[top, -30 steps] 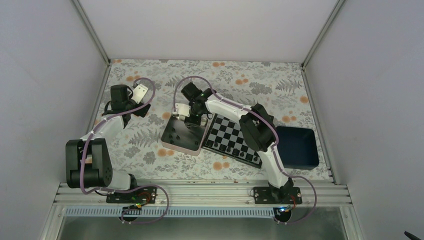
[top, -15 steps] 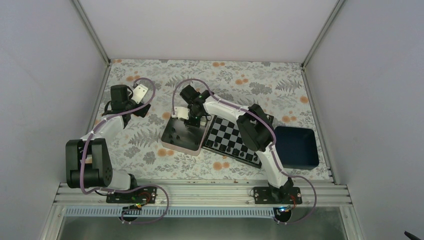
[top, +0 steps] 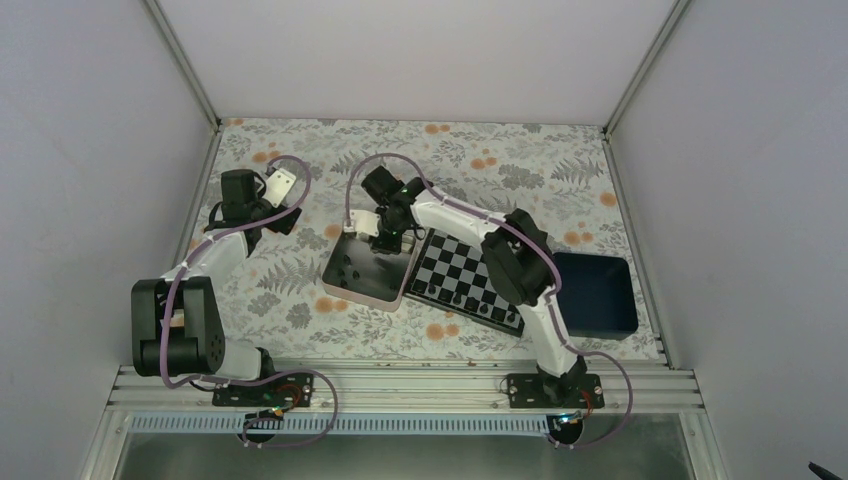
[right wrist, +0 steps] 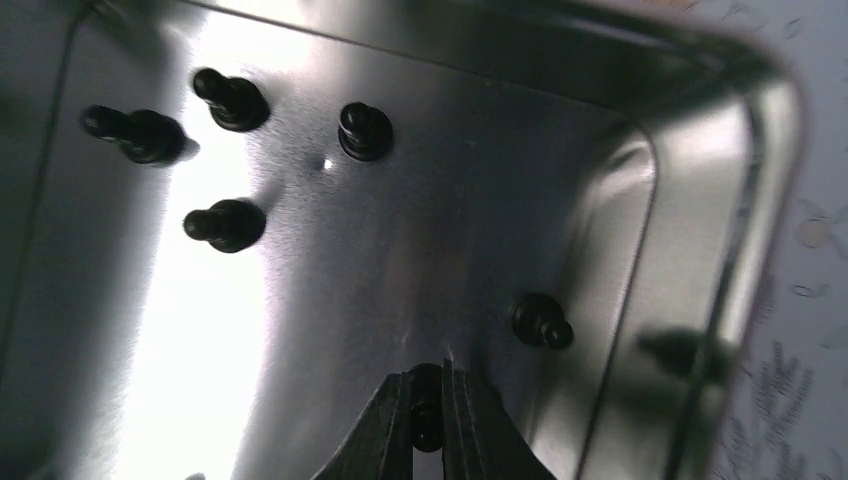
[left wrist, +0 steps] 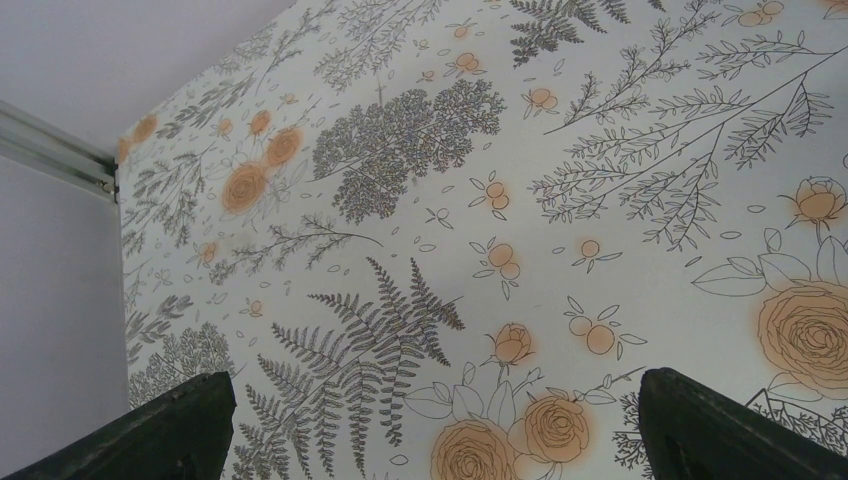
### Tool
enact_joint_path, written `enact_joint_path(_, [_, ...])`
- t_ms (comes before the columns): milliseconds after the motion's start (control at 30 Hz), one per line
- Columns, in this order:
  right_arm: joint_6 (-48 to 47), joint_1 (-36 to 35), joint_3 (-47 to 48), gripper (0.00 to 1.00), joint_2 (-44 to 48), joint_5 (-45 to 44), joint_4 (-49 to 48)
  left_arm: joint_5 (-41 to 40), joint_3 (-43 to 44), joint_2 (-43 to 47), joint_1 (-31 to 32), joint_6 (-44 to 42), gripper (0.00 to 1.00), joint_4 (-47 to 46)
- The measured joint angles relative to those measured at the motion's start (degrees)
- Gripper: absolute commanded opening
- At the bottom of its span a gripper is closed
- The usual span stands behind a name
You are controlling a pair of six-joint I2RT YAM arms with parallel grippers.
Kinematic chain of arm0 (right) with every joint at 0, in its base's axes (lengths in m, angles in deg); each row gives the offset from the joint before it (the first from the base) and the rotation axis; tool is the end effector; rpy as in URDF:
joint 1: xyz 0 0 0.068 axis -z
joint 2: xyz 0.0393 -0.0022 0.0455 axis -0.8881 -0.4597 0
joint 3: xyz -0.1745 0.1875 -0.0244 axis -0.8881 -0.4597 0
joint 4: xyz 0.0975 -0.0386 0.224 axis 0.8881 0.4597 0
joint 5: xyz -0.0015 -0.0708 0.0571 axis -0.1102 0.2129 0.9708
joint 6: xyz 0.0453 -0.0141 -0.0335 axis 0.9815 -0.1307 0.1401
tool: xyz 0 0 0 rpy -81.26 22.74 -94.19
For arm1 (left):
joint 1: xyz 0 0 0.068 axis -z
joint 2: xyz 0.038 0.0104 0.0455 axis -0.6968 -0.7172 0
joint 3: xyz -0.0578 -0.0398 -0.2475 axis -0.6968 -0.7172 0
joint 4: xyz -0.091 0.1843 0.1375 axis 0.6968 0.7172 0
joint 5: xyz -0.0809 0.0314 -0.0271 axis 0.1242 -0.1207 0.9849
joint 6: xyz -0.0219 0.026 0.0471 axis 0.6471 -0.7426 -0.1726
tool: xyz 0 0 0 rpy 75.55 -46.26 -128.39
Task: Set up the chess pieces on the board
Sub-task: Pick up the chess piece from the storage box, then place the chess piece on the chessboard.
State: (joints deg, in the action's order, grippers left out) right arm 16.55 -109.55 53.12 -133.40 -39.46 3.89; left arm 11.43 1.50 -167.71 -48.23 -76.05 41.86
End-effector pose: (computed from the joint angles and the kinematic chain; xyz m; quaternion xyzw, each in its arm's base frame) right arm 0.2958 0.3319 0.1618 -0.6828 0.6992 0.1380 0.1607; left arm 0.2921 0.0158 0.1998 0.2447 0.8637 0.0866 0.4319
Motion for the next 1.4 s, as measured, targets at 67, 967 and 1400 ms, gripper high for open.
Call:
enact_joint_path(67, [0.1, 0.0, -0.7, 0.04, 2.1, 0.0, 0.2, 0.0, 0.0, 0.0, 0.0, 0.0, 1.0, 0.0])
enact_joint_path(967, [1.2, 8.3, -31.2, 0.05, 27.3, 1.1, -3.7, -0.4, 0.0, 0.1, 0.0, 0.0, 1.0, 0.0])
enact_joint_path(1400, [1.1, 8.3, -33.2, 0.05, 25.7, 4.1, -5.7, -0.7, 0.0, 0.1, 0.0, 0.0, 1.0, 0.0])
